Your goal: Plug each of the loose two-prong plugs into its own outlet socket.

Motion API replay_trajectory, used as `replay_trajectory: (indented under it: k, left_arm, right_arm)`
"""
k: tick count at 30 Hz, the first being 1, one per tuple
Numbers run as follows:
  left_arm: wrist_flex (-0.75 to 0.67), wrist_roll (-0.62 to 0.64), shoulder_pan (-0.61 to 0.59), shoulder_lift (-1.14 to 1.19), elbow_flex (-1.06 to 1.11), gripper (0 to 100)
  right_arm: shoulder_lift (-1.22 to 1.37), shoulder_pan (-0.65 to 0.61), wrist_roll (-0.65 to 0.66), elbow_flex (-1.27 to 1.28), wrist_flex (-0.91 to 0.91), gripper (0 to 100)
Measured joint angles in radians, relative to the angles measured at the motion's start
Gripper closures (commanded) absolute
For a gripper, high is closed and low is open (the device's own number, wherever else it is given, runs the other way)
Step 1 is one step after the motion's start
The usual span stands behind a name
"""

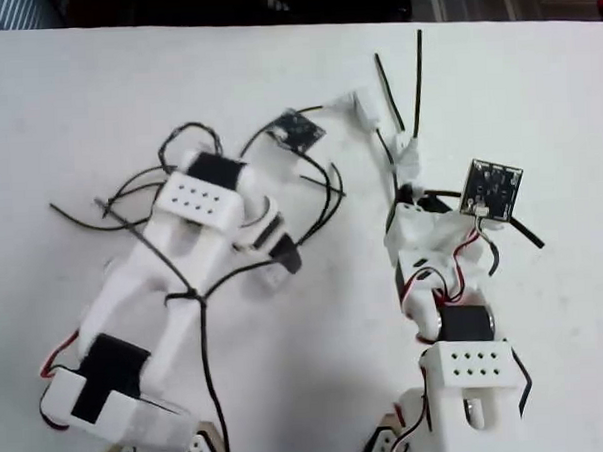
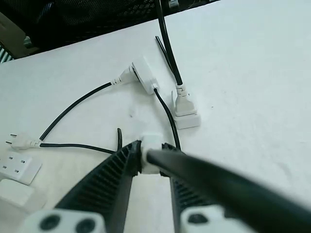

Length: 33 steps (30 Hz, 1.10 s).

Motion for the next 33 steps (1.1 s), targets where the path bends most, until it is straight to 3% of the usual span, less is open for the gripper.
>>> replay_trajectory:
  k: [9,14,19,27,33]
  left_arm:
    - [-0.374,-0.064,-0.135,0.000,0.281,66]
    - [-0.466,-0.084,-0.227,0.000,0.313,66]
    - [-0.457,-0.084,-0.244,0.000,0.311,66]
    - [-0.209,-0.037,-0.141,0.000,0.147,66]
    - [-0.150,-0.026,-0.080,0.000,0.097,65]
  right_arm:
    - [0.000,-0.002,0.000,0.000,0.000,98.1]
    - [0.000,-0.002,0.000,0.000,0.000,98.1]
    - [0.000,-0.002,0.000,0.000,0.000,98.1]
    - [0.000,-0.002,0.000,0.000,0.000,98.1]
    - [0.000,-0.002,0.000,0.000,0.000,98.1]
